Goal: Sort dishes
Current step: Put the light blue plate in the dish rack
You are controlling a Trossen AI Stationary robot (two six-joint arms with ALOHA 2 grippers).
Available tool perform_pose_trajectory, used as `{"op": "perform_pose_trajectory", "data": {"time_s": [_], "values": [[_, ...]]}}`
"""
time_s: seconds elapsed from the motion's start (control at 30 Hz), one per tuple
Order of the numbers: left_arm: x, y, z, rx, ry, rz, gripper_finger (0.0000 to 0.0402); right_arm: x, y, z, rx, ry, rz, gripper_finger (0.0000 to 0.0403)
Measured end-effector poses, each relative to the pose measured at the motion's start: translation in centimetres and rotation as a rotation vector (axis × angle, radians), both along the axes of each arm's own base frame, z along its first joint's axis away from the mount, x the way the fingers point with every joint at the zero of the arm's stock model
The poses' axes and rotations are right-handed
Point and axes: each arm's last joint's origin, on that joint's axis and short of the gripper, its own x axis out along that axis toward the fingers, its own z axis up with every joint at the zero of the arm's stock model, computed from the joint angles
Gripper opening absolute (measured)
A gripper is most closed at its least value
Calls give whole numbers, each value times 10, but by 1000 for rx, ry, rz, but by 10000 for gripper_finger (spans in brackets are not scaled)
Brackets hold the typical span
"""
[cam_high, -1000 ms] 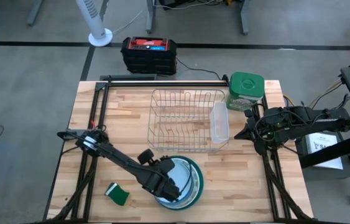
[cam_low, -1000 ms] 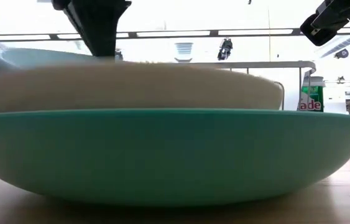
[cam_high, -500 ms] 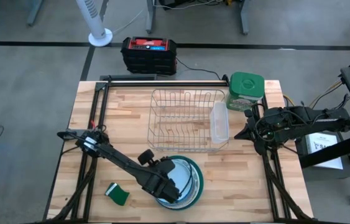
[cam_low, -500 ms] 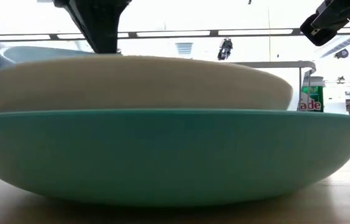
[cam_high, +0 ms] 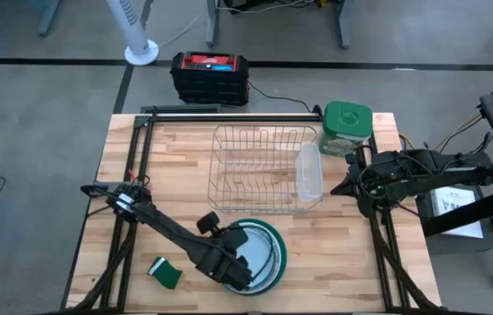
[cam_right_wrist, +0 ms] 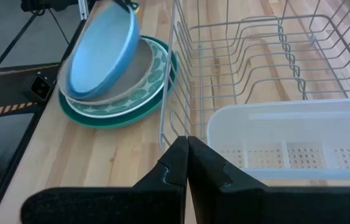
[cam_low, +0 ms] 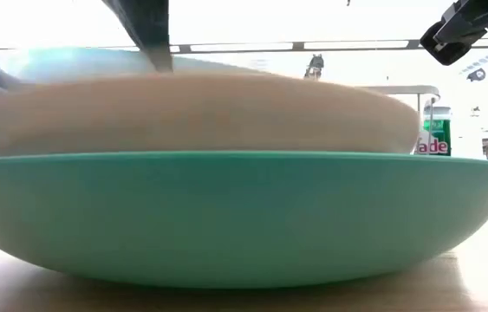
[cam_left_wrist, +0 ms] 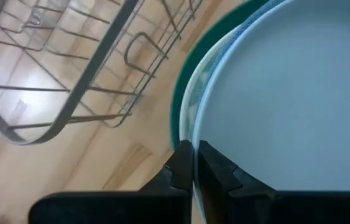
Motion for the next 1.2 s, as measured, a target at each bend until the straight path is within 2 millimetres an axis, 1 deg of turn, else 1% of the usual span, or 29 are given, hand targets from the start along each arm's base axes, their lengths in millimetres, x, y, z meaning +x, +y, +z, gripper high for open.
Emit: {"op": "perform_pose_trajectory", "data": {"time_s": [0.17, 0.23, 0.27, 0.33, 0.4, 0.47, 0.57, 0.8, 1.0, 1.2], "values": [[-3, 2, -1, 24, 27, 24, 0, 0, 0, 0, 5, 1, -4, 0], [-4, 3, -1, 57, 1, 46, 0, 0, 0, 0, 5, 1, -3, 0], [-1, 1, -2, 19, -4, 21, 0, 0, 0, 0, 5, 1, -4, 0], [4, 0, -7, -75, 52, -17, 0, 0, 0, 0, 5, 1, -3, 0], [0, 2, -9, -48, 90, 8, 0, 0, 0, 0, 5, 1, -3, 0], [-2, 4, -3, -8, 61, 46, 0, 0, 0, 0, 5, 1, -3, 0], [-2, 1, 8, 34, -13, 42, 0, 0, 0, 0, 5, 0, -3, 0], [1, -2, 22, 8, -56, 23, 11, 0, 0, 0, 2, 0, -1, 0], [1, -3, 25, 7, -53, 1, 21, 0, 0, 0, 2, 0, -1, 0], [1, -3, 25, 6, -49, -5, 7, 0, 0, 0, 2, 0, -1, 0]]}}
